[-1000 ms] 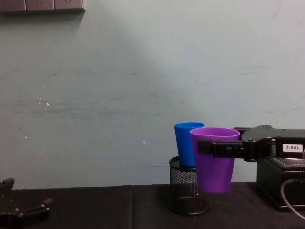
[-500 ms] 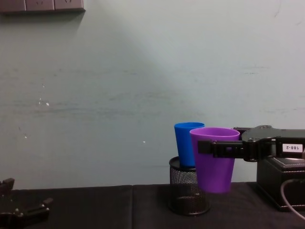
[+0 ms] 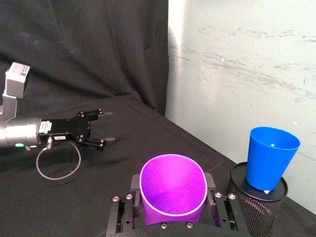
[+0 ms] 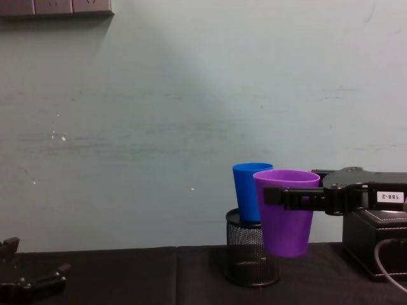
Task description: Pick up one cup with a gripper and tap it against the other cup.
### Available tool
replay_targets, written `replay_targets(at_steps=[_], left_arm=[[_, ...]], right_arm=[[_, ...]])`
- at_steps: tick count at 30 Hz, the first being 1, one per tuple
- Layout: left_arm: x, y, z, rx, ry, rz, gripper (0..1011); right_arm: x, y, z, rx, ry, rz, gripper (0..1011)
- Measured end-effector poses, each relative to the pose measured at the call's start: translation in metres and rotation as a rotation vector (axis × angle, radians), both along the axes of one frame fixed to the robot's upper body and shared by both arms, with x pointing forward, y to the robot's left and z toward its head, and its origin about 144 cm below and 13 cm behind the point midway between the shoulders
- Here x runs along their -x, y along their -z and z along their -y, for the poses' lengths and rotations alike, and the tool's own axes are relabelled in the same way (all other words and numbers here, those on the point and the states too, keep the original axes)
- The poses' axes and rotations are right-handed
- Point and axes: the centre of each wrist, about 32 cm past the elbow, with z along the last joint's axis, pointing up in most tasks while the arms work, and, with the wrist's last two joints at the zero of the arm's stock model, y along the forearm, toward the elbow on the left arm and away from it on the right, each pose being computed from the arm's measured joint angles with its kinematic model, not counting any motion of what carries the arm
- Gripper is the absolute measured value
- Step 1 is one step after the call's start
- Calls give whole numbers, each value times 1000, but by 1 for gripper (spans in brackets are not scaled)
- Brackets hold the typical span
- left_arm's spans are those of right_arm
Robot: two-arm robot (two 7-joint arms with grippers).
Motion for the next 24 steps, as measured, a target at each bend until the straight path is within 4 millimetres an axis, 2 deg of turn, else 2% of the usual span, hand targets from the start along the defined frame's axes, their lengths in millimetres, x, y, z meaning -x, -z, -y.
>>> replay_targets(at_steps=[24], left_arm=[[0,0,0,0,0,0,1000]], right_arm=[[0,0,0,0,0,0,732]])
